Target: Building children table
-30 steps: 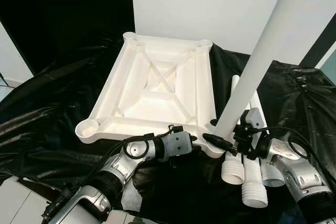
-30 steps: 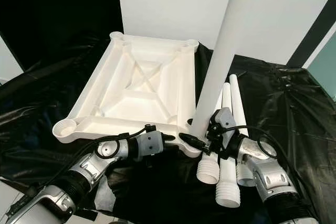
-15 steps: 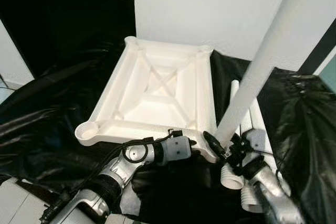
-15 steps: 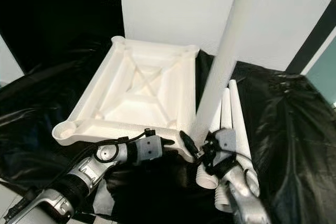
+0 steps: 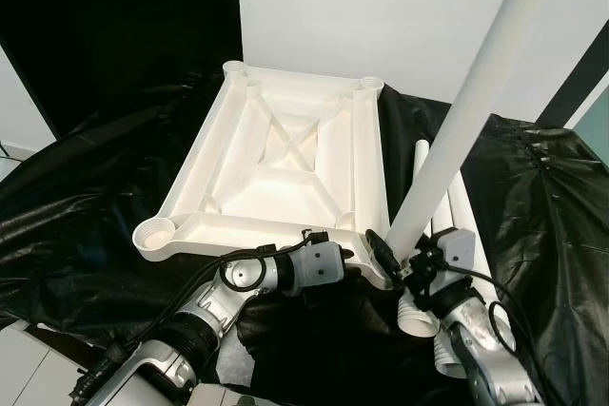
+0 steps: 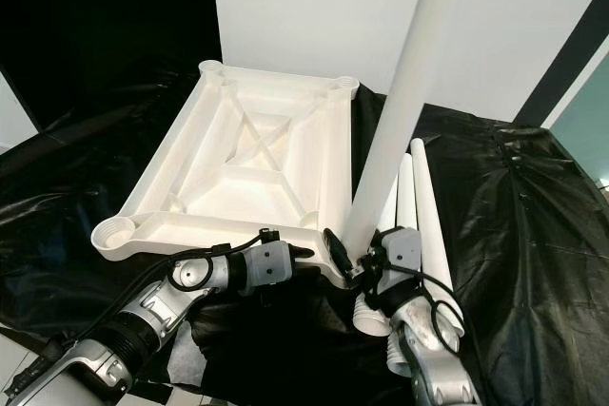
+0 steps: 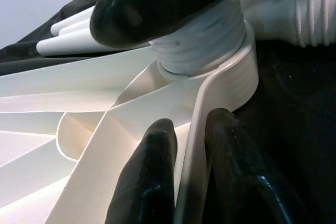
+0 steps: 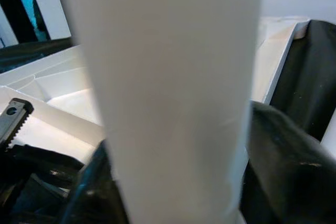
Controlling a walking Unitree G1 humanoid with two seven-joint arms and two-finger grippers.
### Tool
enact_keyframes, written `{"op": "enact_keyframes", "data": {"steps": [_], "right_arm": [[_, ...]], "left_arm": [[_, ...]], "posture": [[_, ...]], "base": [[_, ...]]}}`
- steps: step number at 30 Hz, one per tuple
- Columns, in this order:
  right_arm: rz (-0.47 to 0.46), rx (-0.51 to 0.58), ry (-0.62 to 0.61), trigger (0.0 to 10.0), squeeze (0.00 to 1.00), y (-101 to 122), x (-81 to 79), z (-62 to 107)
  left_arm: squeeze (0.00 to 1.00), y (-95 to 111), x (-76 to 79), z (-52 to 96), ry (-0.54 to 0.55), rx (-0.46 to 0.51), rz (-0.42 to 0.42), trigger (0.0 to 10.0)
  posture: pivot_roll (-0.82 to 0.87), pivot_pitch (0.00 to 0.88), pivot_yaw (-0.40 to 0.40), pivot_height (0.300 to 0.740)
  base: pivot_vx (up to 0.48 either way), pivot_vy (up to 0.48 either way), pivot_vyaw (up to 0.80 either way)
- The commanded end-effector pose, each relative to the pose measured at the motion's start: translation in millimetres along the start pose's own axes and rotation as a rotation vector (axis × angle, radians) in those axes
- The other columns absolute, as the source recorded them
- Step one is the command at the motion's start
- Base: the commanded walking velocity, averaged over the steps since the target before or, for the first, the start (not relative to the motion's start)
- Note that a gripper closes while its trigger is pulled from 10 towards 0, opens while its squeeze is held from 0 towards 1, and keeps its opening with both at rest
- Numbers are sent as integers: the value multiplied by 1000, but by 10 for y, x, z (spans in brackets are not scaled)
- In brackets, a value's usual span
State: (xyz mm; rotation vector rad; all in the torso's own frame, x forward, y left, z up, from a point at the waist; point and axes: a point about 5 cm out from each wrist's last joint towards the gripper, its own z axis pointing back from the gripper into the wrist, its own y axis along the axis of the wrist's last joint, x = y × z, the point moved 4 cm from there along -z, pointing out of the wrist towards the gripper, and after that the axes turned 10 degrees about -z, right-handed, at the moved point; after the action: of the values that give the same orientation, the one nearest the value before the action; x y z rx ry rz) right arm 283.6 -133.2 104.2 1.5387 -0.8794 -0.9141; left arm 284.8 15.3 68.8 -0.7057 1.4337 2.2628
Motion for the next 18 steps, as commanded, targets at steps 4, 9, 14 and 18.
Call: {"op": "enact_keyframes", "data": {"steps": [4,9,14,18], "right_arm": [[-13,-115,21,10000,0,-123,203,108],[-11,-179,87,10000,0,-142,259,141],[-28,-274,210,8588,0,-162,290,209],[-22,-300,288,0,0,-119,281,222]], "left_arm": [[0,-162,408,21,-195,-51,48,10000],[0,-157,413,12,-196,-48,50,10000],[0,-162,424,15,-201,-49,49,10000],[0,-165,419,16,-203,-50,46,10000]], "posture": [[246,0,-97,740],[241,0,-96,740],[237,0,-94,740],[237,0,-93,740]], "base": [[0,0,0],[0,0,0],[0,0,0],[0,0,0]]}}
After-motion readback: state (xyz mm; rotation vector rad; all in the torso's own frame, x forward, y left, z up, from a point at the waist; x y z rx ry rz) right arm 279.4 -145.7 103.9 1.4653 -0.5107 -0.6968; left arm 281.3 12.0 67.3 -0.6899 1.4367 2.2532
